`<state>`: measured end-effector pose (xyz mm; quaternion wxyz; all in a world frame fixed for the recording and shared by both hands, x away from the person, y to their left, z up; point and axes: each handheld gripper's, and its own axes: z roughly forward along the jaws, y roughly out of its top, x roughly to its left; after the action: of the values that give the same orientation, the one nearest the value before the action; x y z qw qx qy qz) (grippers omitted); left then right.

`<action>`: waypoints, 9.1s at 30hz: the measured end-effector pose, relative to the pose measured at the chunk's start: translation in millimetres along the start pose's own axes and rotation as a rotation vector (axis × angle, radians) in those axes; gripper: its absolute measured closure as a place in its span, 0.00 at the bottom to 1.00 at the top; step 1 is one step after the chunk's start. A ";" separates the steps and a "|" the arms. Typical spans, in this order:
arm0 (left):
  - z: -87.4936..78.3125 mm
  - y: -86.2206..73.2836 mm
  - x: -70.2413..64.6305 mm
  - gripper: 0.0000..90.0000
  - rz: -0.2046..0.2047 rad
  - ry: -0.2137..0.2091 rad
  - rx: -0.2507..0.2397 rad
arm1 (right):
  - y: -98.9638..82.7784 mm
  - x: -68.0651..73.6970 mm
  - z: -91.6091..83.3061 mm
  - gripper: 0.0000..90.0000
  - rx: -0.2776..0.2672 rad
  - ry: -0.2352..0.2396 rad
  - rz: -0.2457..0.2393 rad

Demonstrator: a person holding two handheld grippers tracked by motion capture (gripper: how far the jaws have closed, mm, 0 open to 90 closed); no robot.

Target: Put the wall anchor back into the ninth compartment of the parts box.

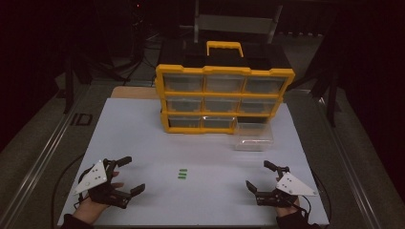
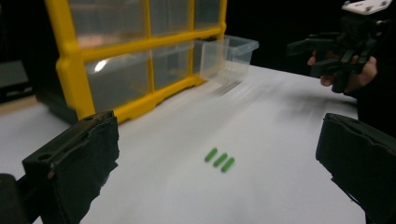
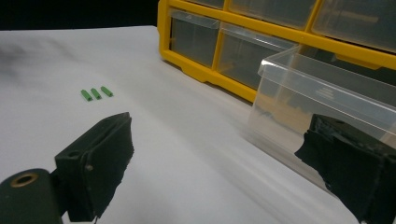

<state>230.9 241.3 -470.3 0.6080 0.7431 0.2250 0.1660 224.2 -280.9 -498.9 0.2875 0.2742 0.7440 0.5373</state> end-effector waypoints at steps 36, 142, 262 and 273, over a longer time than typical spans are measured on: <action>78.3 68.2 25.9 0.00 0.114 -0.270 0.101 | 1.0 1.9 1.4 0.09 -0.007 0.033 0.001; 198.1 90.8 36.2 0.95 0.170 -0.402 0.652 | -2.1 1.4 2.2 0.09 -0.001 0.065 0.014; 356.5 157.1 -8.2 0.09 0.063 -0.396 0.631 | -3.6 0.5 2.3 0.09 0.003 0.085 0.032; 330.4 156.0 -2.0 0.02 0.072 -0.400 0.615 | -3.8 0.8 2.8 0.09 0.008 0.085 0.030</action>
<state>421.8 -58.5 -385.5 0.3821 0.9162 0.1147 -0.0366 225.3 -279.5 -503.3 0.2464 0.2633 0.7536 0.5496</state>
